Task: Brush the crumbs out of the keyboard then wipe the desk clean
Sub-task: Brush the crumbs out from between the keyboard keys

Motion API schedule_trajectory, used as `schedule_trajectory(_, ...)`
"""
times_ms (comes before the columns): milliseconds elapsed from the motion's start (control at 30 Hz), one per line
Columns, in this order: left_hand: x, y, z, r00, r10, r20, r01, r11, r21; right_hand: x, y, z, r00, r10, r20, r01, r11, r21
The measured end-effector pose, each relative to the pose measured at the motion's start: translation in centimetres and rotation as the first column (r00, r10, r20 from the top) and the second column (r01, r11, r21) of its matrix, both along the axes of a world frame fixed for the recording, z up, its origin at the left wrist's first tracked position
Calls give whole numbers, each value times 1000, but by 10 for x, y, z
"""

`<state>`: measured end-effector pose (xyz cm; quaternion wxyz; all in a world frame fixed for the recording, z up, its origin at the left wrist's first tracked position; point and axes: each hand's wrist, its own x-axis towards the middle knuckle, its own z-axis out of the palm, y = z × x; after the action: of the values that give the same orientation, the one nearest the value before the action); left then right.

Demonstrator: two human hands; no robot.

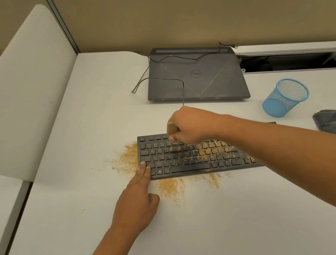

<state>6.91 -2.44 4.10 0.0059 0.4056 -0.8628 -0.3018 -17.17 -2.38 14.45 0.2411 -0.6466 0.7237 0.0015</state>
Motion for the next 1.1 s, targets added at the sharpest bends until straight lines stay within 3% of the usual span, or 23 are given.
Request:
schedule_trajectory(167, 0, -1, -2, 1000, -2, -10, 2, 1000, -3, 0, 2, 0, 994, 88, -60, -79, 986, 144)
schedule_trajectory(300, 1, 0, -2, 1000, -7, -8, 7, 1000, -3, 5, 0, 1, 997, 67, 44, -70, 996, 50)
schedule_trajectory(433, 1, -1, -2, 1000, -7, -9, 7, 1000, -4, 5, 7, -1, 985, 172, -13, -166, 966, 199)
schedule_trajectory(567, 1, 0, -2, 1000, 0, -10, 0, 1000, 2, -1, 9, 3, 995, 96, 2, -96, 991, 89)
schedule_trajectory(733, 1, -1, -3, 1000, 0, -17, 0, 1000, 1, -5, 17, 4, 988, 147, -44, -137, 974, 181)
schedule_trajectory(867, 1, -1, -4, 1000, -6, -13, 6, 1000, -3, -7, 12, 3, 999, 47, -2, -47, 999, 28)
schedule_trajectory(1000, 1, -1, -4, 1000, -8, -14, 8, 1000, -2, -13, 13, 0, 994, 104, -27, -97, 979, 180)
schedule_trajectory(1100, 1, -1, -2, 1000, 1, -3, -1, 1000, 6, -22, 6, 5, 1000, 2, -8, -1, 999, 44)
